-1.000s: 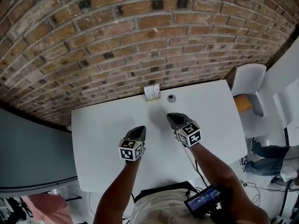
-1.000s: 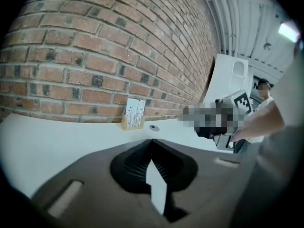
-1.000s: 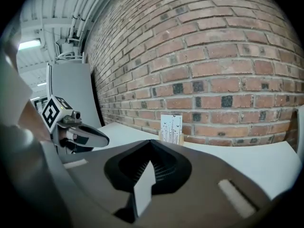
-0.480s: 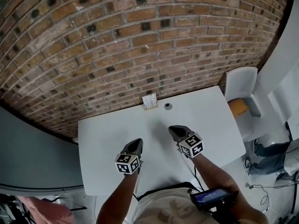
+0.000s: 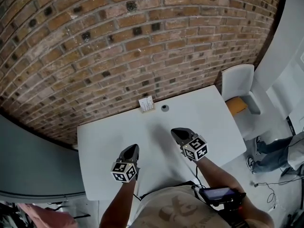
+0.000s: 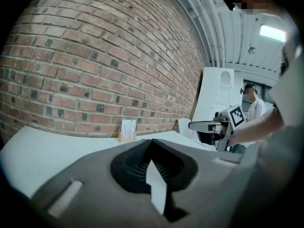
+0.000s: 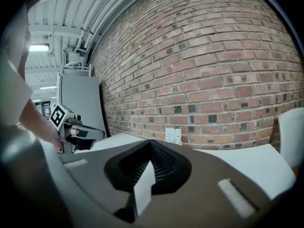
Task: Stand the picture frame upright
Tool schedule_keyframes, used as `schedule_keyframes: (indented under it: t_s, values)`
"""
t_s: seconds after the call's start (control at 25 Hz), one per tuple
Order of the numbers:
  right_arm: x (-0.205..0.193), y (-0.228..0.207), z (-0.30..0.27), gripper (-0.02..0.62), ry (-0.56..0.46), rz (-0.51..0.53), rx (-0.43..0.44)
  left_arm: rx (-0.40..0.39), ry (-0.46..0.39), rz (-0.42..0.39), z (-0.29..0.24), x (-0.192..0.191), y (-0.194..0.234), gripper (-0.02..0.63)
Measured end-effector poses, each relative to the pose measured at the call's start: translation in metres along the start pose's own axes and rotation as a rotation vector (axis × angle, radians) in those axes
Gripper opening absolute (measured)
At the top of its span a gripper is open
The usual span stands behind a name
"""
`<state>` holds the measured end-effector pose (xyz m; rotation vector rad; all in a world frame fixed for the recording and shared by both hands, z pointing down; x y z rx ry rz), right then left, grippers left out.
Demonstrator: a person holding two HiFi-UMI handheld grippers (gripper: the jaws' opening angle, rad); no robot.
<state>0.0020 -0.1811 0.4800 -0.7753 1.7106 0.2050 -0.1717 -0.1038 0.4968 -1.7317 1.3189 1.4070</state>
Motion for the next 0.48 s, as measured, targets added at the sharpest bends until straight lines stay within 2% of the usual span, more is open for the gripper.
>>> schedule_keyframes:
  t_s: [0.2,0.48]
  values:
    - [-0.016,0.002,0.007,0.008,0.011,-0.037,-0.004,-0.007,0.002,0.011,0.002,-0.008,-0.010,0.002]
    - [-0.010,-0.007,0.000,0.008,0.006,-0.044,0.012,-0.007,0.023,0.025,-0.010,-0.012,-0.011,0.002]
Point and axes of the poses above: the fingertips, and each gripper's own axes: z backward along the fingers, y to its left, x out of its top, the point moved 1 cm from there along z, backward along the fingers, and after that the axes turned 7 degrees about -z, right-handed, at the moved point
